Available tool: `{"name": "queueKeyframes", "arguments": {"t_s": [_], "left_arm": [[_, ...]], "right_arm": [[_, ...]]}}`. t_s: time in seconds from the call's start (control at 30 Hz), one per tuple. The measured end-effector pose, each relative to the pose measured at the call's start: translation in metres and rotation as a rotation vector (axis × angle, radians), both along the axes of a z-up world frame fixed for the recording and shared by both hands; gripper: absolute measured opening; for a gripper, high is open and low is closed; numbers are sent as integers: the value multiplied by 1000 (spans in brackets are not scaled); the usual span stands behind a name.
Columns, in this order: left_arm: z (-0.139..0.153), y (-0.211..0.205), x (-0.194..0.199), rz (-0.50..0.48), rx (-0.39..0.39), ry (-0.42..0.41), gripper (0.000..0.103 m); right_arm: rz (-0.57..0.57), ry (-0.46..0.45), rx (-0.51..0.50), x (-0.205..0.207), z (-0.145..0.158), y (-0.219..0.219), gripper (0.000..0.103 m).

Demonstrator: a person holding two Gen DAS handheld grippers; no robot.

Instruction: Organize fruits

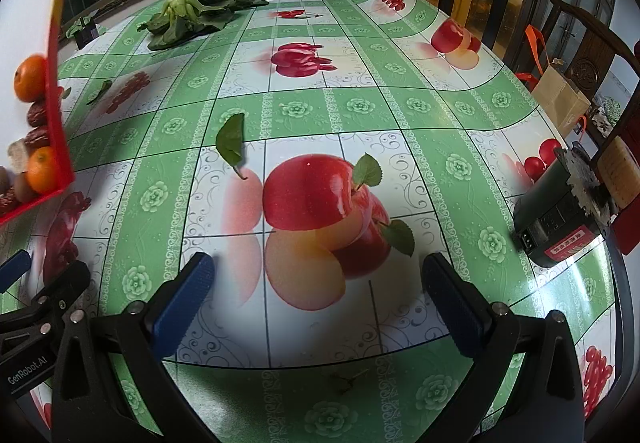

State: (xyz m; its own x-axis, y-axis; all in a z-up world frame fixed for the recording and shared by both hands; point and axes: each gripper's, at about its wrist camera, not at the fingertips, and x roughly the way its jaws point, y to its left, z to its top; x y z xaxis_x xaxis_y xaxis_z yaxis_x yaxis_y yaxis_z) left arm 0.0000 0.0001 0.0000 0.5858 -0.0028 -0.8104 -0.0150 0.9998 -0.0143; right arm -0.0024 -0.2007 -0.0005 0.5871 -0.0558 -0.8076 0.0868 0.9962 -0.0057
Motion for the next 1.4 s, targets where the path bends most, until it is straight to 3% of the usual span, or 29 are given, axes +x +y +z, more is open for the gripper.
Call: {"name": "queueKeyframes", "arguments": {"t_s": [1.4], "left_arm": [[-1, 3, 1, -1, 0, 0, 103]], "right_arm": [[-1, 1, 0, 0, 1, 1, 103]]}}
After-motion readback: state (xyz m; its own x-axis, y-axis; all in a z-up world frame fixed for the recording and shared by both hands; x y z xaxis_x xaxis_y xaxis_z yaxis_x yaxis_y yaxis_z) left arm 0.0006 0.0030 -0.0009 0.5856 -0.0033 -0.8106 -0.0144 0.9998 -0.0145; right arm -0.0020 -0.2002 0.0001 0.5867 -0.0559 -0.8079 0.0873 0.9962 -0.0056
